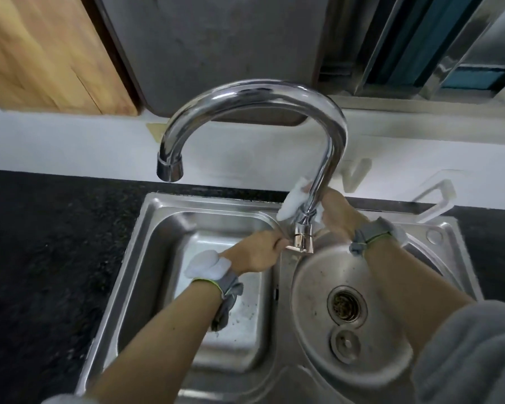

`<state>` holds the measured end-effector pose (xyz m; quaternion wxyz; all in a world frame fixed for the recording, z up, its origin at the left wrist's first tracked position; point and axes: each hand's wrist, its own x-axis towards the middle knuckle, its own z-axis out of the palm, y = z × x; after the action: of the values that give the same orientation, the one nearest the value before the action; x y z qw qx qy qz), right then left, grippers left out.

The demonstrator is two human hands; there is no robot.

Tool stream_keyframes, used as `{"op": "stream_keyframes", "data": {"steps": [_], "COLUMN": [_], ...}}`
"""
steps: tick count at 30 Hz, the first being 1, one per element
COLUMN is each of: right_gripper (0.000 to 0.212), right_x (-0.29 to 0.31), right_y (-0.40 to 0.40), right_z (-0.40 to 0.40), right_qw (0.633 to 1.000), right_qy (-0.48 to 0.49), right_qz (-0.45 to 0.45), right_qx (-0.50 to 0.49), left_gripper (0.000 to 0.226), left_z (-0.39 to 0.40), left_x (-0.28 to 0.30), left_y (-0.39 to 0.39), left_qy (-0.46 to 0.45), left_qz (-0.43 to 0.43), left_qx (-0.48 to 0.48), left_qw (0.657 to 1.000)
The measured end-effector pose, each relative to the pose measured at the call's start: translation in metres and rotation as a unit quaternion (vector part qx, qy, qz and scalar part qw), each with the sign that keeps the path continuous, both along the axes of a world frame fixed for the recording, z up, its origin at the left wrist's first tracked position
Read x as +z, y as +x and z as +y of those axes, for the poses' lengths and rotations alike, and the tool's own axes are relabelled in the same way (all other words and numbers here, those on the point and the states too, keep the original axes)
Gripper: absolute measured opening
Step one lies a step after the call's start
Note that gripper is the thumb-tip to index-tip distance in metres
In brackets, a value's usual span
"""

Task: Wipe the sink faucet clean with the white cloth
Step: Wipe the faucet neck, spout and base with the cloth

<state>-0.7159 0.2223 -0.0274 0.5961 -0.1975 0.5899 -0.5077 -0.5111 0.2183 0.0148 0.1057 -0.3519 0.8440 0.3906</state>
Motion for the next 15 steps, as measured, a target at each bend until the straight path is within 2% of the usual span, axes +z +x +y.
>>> {"op": "stream_keyframes", "data": {"steps": [4, 6, 7, 9, 11, 15], "right_gripper": [0.016, 0.022, 0.024, 0.024, 0.024, 0.038], "right_x": [-0.003, -0.010, -0.012, -0.016, -0.027, -0.035], "right_y": [-0.016, -0.018, -0.015, -0.013, -0.015, -0.002], "right_z": [-0.012, -0.016, -0.017, -0.015, -0.011, 0.010], "right_qw": [0.991, 0.979, 0.977, 0.982, 0.991, 0.997], "right_qy": [-0.022, -0.051, -0.031, 0.018, 0.042, 0.063], "right_qz": [0.000, 0.006, 0.013, 0.016, 0.012, 0.045], "right_qx": [0.135, 0.199, 0.209, 0.187, 0.124, 0.011], "left_gripper": [0.041, 0.042, 0.043, 0.043, 0.042, 0.040], "left_z": [0.000, 0.001, 0.001, 0.002, 0.000, -0.006], "left_x": [-0.005, -0.007, -0.006, -0.004, -0.001, 0.008], "left_y": [-0.007, -0.008, -0.009, -0.011, -0.012, -0.015], "left_qy": [-0.033, -0.052, -0.058, -0.056, -0.043, 0.003], "left_qz": [-0.055, -0.077, -0.088, -0.102, -0.110, -0.111], "left_qx": [-0.019, -0.025, -0.027, -0.035, -0.040, -0.047], "left_qw": [0.998, 0.995, 0.994, 0.993, 0.992, 0.993]}}
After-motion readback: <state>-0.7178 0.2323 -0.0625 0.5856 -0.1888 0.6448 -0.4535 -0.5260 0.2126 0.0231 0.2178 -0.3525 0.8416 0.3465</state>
